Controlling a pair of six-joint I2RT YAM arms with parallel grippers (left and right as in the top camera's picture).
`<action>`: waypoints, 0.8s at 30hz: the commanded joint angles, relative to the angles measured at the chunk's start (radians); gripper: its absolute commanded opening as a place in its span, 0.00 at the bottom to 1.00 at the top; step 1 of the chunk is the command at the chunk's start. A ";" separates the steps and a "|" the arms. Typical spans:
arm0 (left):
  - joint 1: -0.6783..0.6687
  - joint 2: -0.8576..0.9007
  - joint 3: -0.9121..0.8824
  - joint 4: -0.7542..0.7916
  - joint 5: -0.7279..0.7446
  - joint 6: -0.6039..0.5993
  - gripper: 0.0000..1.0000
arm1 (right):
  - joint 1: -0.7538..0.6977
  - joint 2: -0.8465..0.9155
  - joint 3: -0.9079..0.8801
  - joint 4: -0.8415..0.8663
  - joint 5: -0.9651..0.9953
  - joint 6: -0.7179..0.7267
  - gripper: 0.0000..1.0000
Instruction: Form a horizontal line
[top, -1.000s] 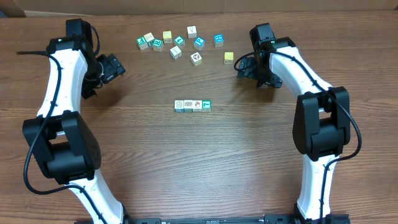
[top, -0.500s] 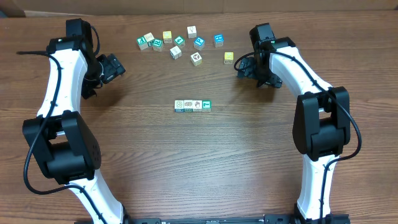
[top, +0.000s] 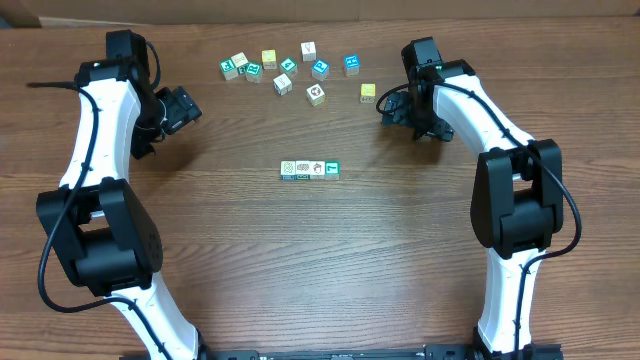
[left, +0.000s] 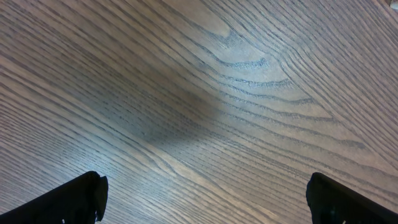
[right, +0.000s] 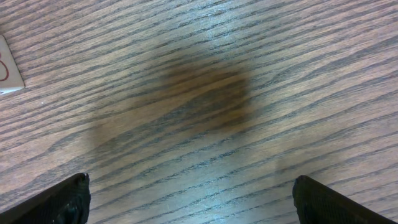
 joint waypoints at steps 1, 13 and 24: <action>-0.002 -0.056 0.021 -0.002 -0.006 0.008 1.00 | -0.002 -0.006 -0.004 0.005 0.011 0.000 1.00; -0.007 -0.385 0.018 -0.002 -0.006 0.008 1.00 | -0.002 -0.006 -0.004 0.005 0.011 0.000 1.00; -0.023 -0.699 -0.159 -0.002 -0.006 0.008 1.00 | -0.002 -0.006 -0.004 0.005 0.011 0.000 1.00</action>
